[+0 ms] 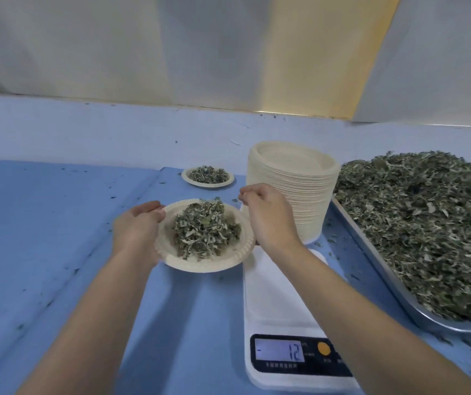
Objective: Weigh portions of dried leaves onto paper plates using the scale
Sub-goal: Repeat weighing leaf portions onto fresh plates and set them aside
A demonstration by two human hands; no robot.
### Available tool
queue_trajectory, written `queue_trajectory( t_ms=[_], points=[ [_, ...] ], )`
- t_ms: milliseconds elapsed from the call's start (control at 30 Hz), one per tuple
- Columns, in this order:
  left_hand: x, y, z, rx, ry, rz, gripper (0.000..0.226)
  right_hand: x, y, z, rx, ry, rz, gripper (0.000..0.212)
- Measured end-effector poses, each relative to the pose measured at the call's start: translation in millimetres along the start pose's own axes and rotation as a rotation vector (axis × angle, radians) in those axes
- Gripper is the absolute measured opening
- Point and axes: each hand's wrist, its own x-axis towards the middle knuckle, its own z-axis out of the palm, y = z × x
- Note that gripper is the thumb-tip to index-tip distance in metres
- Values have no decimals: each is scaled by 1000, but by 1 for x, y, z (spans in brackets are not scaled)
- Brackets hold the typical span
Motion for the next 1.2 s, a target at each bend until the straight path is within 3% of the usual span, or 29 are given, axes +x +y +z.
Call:
queue_trajectory(
  t_ms=[133,333,400,800,1200],
  points=[
    [32,-11,3,47,203,34,27,3,-2,29,-193,-61,-177,14],
    [55,-36,21,40,396,-8,32,14,4,58,-728,-539,-359,24],
    [58,-41,27,42,402,5,32,17,9,66,-835,-602,-385,21],
    [76,-44,28,493,164,137,39,43,22,91,-1012,-581,-373,22],
    [93,-42,23,570,56,164,38,74,45,103,-1160,-487,-422,25]
  ],
)
